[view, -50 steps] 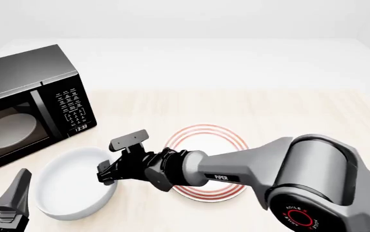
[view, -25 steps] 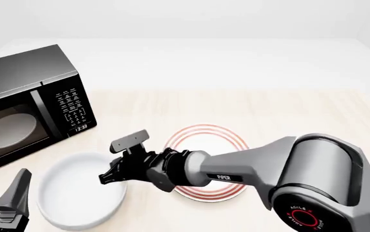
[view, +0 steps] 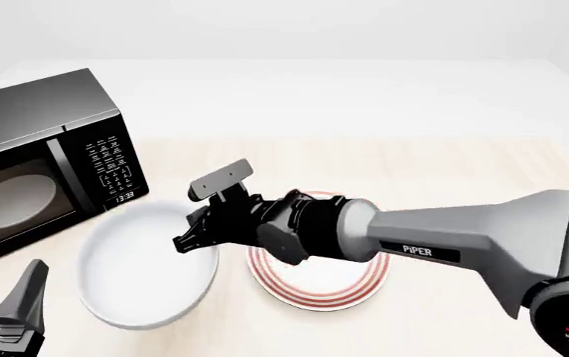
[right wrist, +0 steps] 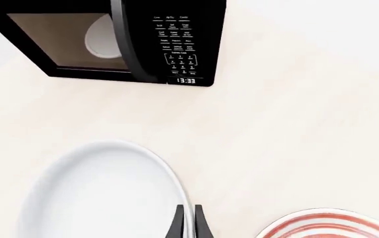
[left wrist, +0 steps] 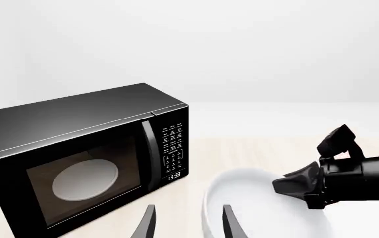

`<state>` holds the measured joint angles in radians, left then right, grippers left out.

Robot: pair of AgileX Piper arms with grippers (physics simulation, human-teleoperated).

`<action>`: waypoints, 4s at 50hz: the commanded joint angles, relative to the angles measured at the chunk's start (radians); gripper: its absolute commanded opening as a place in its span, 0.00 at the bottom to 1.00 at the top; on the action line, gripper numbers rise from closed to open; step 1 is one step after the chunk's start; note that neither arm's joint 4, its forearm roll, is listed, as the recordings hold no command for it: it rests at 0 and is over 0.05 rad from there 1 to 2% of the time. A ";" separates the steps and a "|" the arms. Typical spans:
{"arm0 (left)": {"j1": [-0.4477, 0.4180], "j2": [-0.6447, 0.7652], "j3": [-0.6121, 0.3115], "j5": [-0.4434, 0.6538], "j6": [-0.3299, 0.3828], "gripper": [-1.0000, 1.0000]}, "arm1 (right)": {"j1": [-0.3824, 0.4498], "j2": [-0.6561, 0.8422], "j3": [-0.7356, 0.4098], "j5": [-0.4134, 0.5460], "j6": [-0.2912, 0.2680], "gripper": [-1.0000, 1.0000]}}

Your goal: Put the white bowl to the right of the plate.

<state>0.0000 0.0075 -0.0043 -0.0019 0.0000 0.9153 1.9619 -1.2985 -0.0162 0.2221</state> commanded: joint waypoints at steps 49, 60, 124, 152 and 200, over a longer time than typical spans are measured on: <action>0.000 0.000 0.000 0.000 0.000 1.00 | -0.640 -0.503 0.488 -0.083 -0.054 0.00; 0.000 0.000 0.000 0.000 0.000 1.00 | -0.730 -0.540 0.548 -0.110 -0.022 0.00; 0.000 0.000 0.000 0.000 0.000 1.00 | -1.235 -0.697 0.946 -0.275 0.024 0.00; 0.000 0.000 0.000 0.000 0.000 1.00 | -1.352 -0.593 0.985 -0.385 0.035 0.00; 0.000 0.000 0.000 0.000 0.000 1.00 | -1.329 -0.487 0.937 -0.408 0.025 1.00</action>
<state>0.0000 0.0075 -0.0043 -0.0019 0.0000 -0.4221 1.4654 -0.3526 -0.4184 0.2400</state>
